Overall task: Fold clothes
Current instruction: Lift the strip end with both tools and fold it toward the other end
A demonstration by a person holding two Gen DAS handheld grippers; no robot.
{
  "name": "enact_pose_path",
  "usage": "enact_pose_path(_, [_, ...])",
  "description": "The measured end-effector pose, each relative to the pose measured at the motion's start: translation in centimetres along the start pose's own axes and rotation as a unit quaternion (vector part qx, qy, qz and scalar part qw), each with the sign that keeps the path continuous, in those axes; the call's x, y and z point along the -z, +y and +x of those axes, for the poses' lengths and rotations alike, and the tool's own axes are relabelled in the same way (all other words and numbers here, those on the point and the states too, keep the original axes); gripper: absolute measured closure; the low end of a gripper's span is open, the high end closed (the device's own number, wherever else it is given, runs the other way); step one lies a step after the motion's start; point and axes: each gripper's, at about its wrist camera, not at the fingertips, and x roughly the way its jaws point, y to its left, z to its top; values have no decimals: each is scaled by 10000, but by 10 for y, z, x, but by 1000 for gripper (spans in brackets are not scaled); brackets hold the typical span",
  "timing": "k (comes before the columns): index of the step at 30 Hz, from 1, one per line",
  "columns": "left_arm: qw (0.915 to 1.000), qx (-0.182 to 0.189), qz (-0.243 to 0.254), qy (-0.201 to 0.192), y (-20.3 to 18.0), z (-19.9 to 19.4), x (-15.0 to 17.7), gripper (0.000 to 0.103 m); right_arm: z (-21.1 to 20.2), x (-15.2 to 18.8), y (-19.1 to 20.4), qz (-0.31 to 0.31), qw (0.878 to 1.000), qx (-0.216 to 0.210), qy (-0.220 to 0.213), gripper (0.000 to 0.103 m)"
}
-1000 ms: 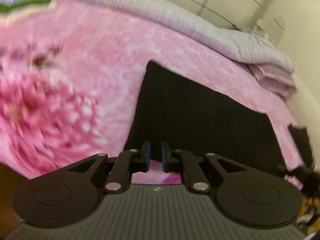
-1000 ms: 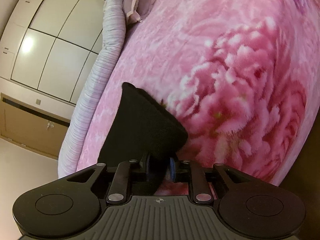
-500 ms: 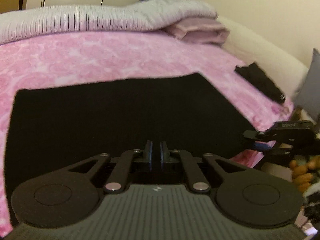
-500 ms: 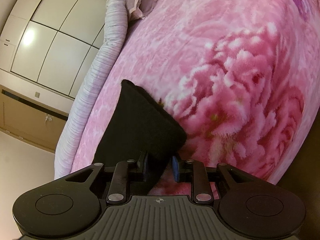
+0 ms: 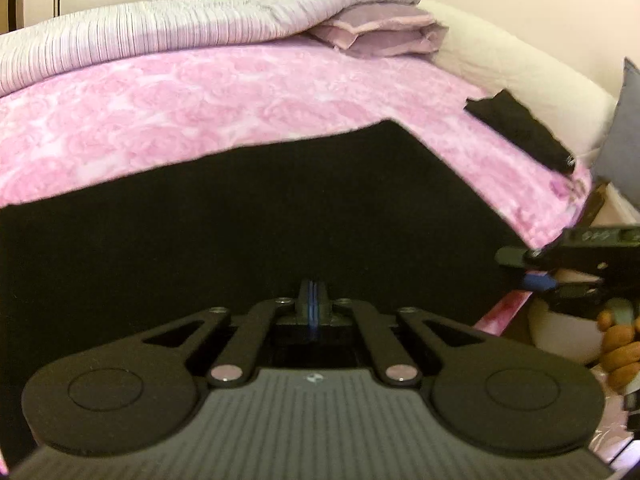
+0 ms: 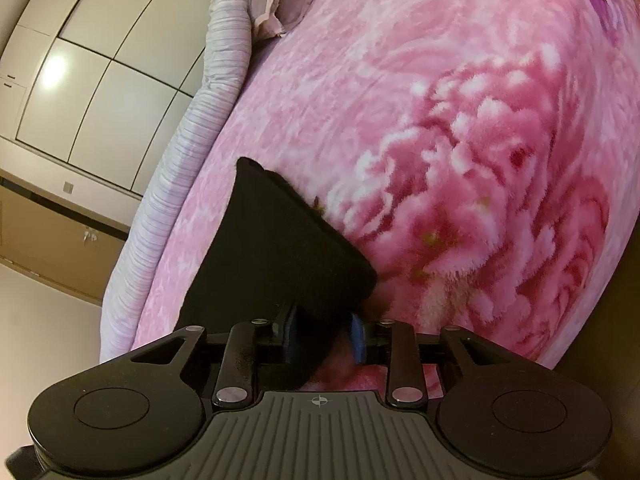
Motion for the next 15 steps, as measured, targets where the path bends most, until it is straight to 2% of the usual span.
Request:
enact_pose_path(4, [9987, -342, 367, 3, -16, 12, 1, 103, 2, -1, 0, 36, 10000, -12, -35, 69])
enact_pose_path(12, [9995, -254, 133, -152, -13, -24, 0, 103, 2, -2, 1, 35, 10000, -10, -54, 68])
enact_pose_path(15, [9992, -347, 203, 47, -16, -9, 9, 103, 4, -1, 2, 26, 10000, 17, -78, 67])
